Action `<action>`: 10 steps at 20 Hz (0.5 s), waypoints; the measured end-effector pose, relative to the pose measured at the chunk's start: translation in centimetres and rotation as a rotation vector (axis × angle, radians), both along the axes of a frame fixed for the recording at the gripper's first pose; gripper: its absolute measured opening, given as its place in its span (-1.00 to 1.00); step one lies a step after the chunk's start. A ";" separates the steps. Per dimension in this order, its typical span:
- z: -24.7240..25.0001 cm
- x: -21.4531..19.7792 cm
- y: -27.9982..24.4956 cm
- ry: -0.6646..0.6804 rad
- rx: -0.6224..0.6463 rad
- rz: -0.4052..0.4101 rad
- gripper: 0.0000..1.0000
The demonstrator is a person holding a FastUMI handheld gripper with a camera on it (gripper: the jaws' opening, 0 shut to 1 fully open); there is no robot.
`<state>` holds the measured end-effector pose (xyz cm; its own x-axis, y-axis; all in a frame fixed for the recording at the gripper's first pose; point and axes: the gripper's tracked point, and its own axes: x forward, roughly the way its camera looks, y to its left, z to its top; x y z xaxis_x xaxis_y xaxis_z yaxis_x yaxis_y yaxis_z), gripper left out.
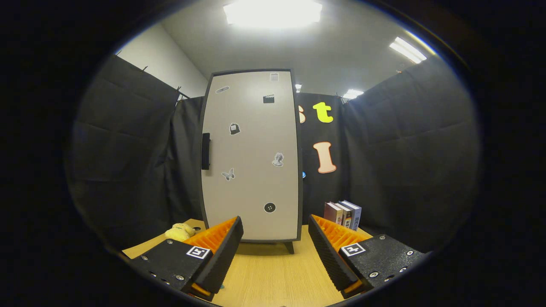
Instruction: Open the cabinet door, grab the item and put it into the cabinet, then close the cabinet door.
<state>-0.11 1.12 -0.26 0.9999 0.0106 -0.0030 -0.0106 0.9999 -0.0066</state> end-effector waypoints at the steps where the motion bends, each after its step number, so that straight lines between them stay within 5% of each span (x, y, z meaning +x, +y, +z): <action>1: 0.0 0.0 0.2 0.001 0.002 0.005 0.91; 10: 1.0 1.8 2.9 0.012 0.006 0.064 0.91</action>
<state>1.67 3.99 0.76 0.9971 0.0747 -0.0151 -0.0747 0.9972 -0.0001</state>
